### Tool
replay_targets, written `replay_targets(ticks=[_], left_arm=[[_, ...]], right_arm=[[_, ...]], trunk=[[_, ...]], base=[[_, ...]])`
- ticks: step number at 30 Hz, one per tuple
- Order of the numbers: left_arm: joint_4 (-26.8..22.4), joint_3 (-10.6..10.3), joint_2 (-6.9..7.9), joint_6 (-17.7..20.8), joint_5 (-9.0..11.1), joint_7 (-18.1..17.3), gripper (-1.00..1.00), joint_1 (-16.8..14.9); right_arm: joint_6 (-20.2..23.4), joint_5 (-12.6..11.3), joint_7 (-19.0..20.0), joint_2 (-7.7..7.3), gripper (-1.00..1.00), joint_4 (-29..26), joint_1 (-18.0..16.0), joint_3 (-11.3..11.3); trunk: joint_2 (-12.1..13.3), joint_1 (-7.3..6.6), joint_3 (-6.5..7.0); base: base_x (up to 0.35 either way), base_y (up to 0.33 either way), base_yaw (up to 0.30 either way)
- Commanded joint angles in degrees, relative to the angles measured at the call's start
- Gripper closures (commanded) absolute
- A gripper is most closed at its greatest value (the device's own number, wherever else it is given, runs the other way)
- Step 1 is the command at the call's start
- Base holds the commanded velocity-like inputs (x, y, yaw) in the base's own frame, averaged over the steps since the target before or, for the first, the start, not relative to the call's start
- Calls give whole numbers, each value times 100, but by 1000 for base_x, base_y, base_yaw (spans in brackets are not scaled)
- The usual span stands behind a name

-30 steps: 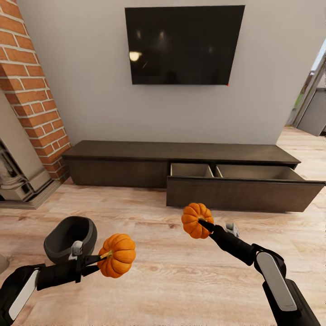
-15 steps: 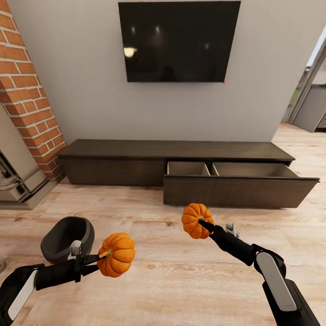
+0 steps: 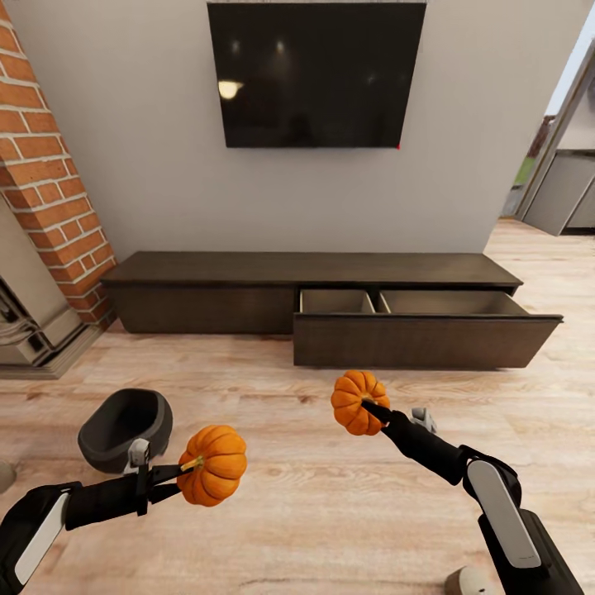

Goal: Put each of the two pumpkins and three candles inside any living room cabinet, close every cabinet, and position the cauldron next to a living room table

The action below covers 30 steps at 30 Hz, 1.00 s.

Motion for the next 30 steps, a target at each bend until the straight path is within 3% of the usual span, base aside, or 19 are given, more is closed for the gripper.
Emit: replay_targets(ticks=[1,9,14,21,30], left_arm=[[-1,2,1,17,-9,5,100,-2],[1,2,73,17,2,5,100,-2],[6,2,118,17,9,-68,100,-2],[42,432,158,0,-13,-465,100,-2],[54,464,158,-23,-19,-487,100,0]], right_arm=[[31,30,43,-1,100,1,-3,-12],[24,29,56,3,100,10,-3,-12],[-135,14,50,-4,100,14,-3,-4],[-161,12,49,-5,100,19,-3,-7],[-157,18,57,-5,100,20,-3,-12]], trunk=[[40,-24,13],[361,-199,157],[361,-199,157],[361,-199,157],[361,-199,157]], base=[[-1,0,-40],[0,0,-240],[0,0,-280],[0,0,-281],[0,0,-281]])
